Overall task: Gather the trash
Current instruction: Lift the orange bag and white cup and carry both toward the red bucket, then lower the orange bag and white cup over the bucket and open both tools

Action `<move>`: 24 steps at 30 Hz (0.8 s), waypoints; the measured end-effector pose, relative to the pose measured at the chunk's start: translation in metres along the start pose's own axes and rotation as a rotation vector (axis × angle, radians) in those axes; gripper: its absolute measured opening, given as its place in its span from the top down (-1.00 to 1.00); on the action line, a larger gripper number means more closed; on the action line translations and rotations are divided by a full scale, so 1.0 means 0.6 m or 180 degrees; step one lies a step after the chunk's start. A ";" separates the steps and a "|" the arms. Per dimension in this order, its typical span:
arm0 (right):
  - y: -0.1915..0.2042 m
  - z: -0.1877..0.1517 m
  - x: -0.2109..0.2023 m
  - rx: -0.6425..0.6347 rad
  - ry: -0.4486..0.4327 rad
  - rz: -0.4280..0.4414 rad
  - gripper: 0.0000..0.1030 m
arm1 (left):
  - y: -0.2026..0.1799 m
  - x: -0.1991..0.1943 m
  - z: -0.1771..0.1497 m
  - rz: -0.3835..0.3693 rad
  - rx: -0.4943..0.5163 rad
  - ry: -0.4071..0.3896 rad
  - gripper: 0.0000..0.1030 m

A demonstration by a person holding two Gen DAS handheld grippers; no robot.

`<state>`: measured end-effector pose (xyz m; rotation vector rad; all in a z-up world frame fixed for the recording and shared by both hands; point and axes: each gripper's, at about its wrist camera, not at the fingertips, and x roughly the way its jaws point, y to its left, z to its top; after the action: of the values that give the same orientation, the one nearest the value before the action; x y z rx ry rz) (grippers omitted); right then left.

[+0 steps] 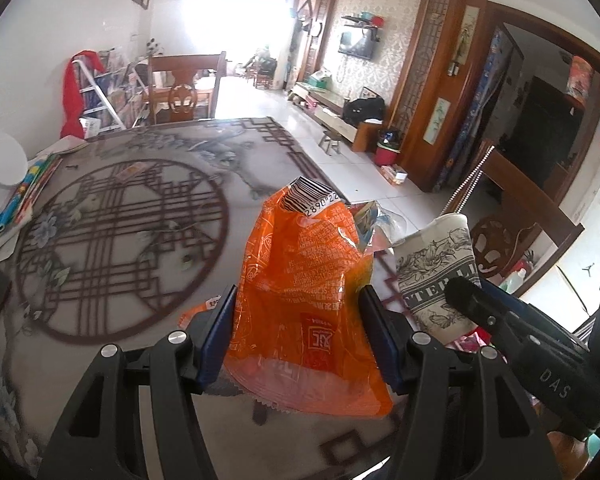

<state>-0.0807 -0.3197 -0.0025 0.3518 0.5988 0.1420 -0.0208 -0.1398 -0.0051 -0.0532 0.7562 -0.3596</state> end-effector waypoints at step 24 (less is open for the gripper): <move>-0.157 0.030 -0.065 0.0480 -0.0222 -0.0568 0.12 | -0.129 0.082 0.044 -0.0441 0.0386 0.0132 -0.13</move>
<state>-0.0994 -0.4217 -0.0024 0.4454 0.5702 -0.0870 0.0067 -0.2311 -0.0048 0.0161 0.7724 -0.5393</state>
